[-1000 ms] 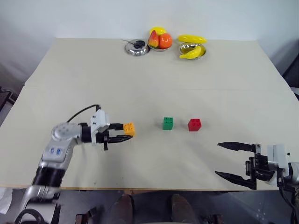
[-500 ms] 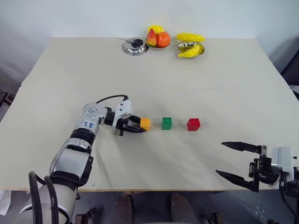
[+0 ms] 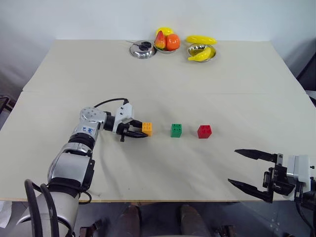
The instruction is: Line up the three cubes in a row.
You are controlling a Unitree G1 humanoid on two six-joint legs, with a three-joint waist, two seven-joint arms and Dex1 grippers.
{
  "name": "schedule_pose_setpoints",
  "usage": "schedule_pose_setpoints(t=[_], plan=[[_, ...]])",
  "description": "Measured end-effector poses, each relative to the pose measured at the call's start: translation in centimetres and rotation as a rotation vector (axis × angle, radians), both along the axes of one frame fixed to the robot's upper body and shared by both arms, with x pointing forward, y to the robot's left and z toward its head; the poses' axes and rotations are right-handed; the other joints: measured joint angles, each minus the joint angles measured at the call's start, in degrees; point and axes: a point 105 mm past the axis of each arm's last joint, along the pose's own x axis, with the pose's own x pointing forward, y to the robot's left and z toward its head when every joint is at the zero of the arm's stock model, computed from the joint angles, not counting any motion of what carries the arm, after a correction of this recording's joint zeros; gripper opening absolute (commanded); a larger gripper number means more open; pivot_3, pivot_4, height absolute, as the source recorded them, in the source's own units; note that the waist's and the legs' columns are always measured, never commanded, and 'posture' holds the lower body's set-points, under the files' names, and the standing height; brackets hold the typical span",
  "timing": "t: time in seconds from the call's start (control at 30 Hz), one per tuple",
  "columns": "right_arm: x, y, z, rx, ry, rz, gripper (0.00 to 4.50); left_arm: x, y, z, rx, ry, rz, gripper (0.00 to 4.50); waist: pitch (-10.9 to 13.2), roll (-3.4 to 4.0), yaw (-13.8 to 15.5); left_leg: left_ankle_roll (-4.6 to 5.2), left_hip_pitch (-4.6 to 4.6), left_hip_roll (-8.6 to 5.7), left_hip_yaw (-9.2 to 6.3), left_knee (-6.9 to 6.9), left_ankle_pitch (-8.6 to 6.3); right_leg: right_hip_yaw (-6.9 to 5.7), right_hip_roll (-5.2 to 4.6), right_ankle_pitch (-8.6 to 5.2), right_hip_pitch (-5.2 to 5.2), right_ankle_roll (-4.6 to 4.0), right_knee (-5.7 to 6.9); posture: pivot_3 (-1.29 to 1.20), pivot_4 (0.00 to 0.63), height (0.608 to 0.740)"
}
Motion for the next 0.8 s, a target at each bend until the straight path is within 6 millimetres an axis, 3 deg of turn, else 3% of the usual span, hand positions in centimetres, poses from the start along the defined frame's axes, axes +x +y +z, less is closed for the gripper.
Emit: schedule_pose_setpoints(t=[0.03,0.33,0.37,0.67,0.8], plan=[[0.0,0.0,0.1,0.0,-0.003,0.001,4.5,0.0,0.0,0.1,0.005,-0.001,-0.002,1.48,0.0,0.0,0.0,0.0,0.0,0.0,0.0,0.01,0.0,0.0,0.0,0.0,0.0,0.0,0.01,0.0,0.15,0.74],[0.2,0.1,0.3,0.002,-0.015,0.003,4.5,-0.2,1.2,0.3,0.03,0.021,-0.009,4.29,0.0,0.0,-0.01,0.0,0.0,0.0,0.0,0.01,0.0,0.0,0.0,0.0,-0.01,0.0,0.05,0.0,0.15,0.74],[0.3,0.2,0.3,0.003,-0.018,0.004,4.5,-0.2,1.5,0.4,0.03,0.014,0.002,4.43,0.0,0.0,-0.01,0.0,0.0,0.0,0.0,0.02,0.0,0.0,0.0,0.0,-0.01,0.0,0.05,0.0,0.15,0.74],[0.7,0.4,0.1,0.018,-0.016,0.013,4.5,-0.7,6.0,2.7,-0.088,-0.082,0.083,4.43,0.0,0.0,-0.2,0.0,0.01,0.02,-0.01,0.01,0.0,0.0,0.0,0.0,-0.03,0.0,0.35,0.0,0.15,0.74],[1.2,-0.7,-0.4,0.019,0.014,-0.008,4.5,-2.5,10.3,2.4,-0.118,-0.123,0.187,4.43,0.0,0.01,-0.68,0.0,0.04,0.06,0.0,-0.06,0.0,0.01,-0.01,0.0,-0.04,-0.01,0.36,0.0,0.15,0.74]])
